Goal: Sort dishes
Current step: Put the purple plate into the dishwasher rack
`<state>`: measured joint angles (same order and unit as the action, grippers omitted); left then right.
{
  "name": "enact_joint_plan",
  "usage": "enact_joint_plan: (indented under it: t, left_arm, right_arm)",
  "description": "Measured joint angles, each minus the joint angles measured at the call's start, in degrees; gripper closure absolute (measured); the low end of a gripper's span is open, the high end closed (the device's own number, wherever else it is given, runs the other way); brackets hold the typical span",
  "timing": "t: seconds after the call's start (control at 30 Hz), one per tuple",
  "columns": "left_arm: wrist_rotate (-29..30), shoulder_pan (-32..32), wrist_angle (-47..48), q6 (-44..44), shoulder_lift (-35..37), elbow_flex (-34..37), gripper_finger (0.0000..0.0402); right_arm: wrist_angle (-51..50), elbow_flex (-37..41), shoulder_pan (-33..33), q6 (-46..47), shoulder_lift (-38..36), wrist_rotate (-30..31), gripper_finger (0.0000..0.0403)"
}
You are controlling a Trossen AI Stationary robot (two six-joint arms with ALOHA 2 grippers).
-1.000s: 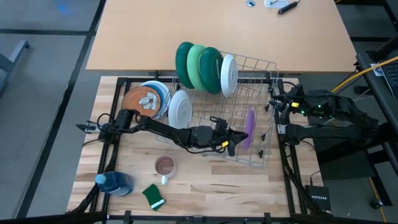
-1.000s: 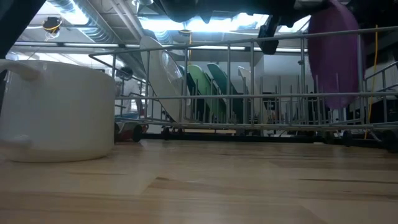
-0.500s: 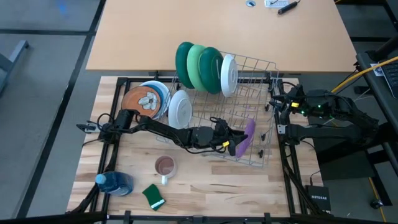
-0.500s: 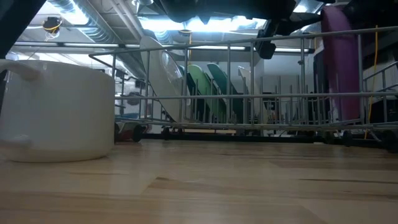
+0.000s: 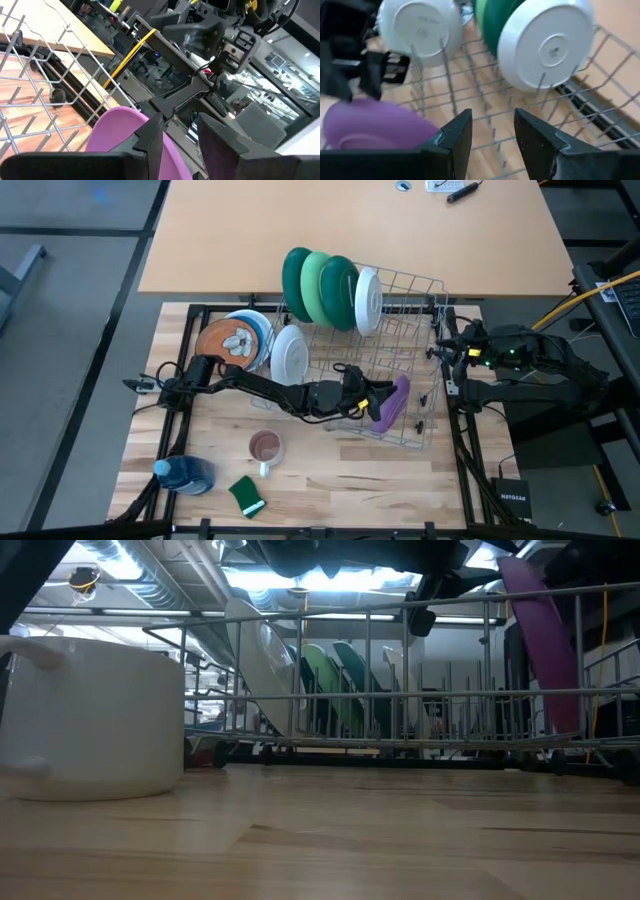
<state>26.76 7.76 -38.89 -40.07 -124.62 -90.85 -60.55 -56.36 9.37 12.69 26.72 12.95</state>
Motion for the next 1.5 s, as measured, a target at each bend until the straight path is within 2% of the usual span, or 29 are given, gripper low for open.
enact_joint_plan:
  t: [0.3,0.47,0.6,0.7,0.8,1.03,1.13,1.33,1.5]
  left_arm:
    - [-0.93,0.16,0.35,-0.29,0.0,0.0,0.0293]
    - [-1.29,0.98,0.63,0.11,0.02,0.0,0.0297]
    - [-1.57,1.79,0.48,3.71,0.09,-0.02,0.0297]
    - [-1.65,2.03,0.51,4.79,0.09,-0.02,0.0298]
    - [-1.73,2.01,0.59,4.8,0.09,-0.02,0.0298]
    - [-1.56,2.02,2.33,3.95,0.13,-0.13,0.0298]
    - [-0.83,2.02,2.59,2.81,0.13,-0.13,0.0298]
    - [-0.46,1.89,2.1,2.71,0.13,-0.11,0.0298]
    - [0.07,1.6,2.21,2.59,0.11,-0.09,0.0298]
  right_arm:
    - [-0.9,2.92,-0.02,-2.51,0.02,-10.46,0.0251]
    - [0.17,8.09,-0.02,-2.54,0.02,-11.08,0.0251]
    - [3.75,12.32,-0.02,-5.22,0.02,-11.12,0.0251]
    - [7.88,14.43,-0.02,-6.66,0.02,-13.43,0.0251]
    - [8.26,14.47,-0.02,-7.85,0.04,-16.23,0.0251]
    - [8.43,14.44,-0.02,-8.22,-0.7,-17.09,0.0251]
    - [9.68,14.38,-0.02,-8.93,-0.63,-21.5,0.0251]
    - [16.27,14.38,-0.02,-8.62,-0.32,-35.28,0.0251]
    - [18.93,14.38,-0.02,-8.03,0.41,-40.27,0.0251]
